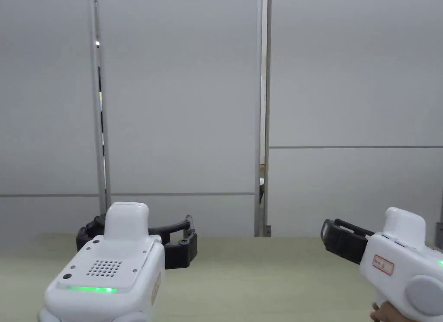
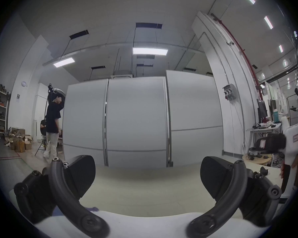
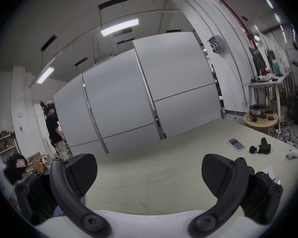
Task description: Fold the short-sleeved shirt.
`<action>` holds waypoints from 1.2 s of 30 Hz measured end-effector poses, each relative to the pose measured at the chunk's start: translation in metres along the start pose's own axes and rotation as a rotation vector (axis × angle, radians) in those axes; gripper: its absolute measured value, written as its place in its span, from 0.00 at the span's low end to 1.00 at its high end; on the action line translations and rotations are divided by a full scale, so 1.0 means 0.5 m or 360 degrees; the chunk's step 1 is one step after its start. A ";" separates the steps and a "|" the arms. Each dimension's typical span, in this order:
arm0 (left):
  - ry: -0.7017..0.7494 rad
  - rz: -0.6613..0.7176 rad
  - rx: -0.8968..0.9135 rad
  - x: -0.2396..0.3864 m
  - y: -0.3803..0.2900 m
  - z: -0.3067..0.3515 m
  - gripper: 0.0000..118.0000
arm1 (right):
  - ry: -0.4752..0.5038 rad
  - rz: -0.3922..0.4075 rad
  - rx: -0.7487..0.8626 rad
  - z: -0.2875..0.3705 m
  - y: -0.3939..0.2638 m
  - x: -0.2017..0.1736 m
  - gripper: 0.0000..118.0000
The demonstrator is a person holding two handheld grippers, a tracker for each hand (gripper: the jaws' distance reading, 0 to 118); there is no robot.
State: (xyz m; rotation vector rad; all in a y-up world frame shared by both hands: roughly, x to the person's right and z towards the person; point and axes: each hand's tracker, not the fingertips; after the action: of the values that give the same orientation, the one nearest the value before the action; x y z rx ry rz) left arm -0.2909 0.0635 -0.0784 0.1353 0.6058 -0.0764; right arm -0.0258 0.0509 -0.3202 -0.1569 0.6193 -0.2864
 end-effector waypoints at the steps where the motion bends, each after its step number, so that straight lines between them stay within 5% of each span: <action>1: 0.0020 -0.0019 -0.0043 0.006 -0.004 0.000 1.00 | -0.0033 0.0170 0.0070 0.010 -0.001 0.000 1.00; 4: 0.0017 0.0018 0.0014 0.010 -0.023 0.011 1.00 | -0.0068 0.0490 0.0151 0.040 -0.015 -0.025 1.00; 21: -0.0026 0.0091 -0.0083 0.003 -0.011 0.002 1.00 | 0.0014 0.0412 0.0115 0.044 -0.024 -0.027 1.00; 36: -0.0002 0.0025 -0.0089 -0.006 -0.011 0.016 1.00 | 0.0079 0.0589 0.0139 0.054 -0.023 -0.068 1.00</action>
State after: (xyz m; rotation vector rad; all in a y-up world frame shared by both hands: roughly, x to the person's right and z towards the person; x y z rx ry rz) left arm -0.2895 0.0568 -0.0705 0.0860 0.6053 -0.0444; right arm -0.0388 0.0519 -0.2773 0.0501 0.6709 0.0408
